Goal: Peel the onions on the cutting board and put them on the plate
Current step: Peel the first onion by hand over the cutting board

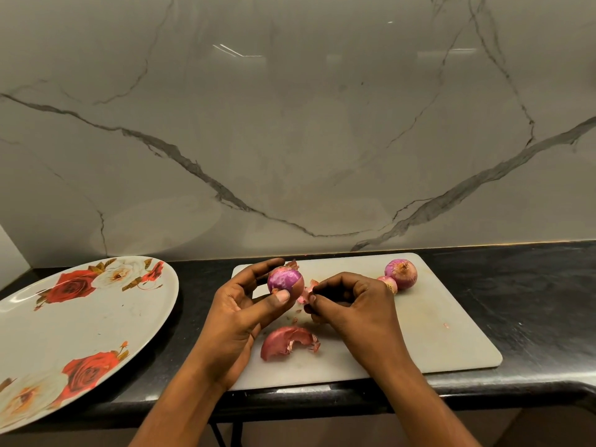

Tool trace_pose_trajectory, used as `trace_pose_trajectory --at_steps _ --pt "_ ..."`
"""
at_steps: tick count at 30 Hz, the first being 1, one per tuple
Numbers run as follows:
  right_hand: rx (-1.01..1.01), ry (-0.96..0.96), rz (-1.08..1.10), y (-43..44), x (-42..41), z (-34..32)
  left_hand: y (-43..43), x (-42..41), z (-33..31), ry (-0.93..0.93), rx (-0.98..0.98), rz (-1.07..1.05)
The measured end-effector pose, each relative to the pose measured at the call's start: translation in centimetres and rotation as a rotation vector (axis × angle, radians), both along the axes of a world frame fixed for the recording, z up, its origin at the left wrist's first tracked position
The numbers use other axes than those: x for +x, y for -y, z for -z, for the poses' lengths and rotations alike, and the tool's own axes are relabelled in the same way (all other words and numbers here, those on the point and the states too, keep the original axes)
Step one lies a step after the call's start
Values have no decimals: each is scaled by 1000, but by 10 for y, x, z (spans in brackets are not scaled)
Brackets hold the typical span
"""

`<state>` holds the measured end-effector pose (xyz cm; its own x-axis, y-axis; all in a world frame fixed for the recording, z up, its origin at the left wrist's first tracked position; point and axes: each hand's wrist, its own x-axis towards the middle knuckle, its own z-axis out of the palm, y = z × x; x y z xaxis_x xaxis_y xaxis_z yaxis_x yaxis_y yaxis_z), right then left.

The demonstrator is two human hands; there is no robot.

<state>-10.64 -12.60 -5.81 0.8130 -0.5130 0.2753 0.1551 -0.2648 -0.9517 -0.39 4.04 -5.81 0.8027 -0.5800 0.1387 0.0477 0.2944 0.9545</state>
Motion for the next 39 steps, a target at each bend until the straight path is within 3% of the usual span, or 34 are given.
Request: trace_pose_trajectory --at_steps 11,39 --pt "93 0 -182 -1 1 -5 0 -5 -2 56 41 -2" --pt "146 4 -212 7 0 -2 -2 -1 -7 -116 -48 13"
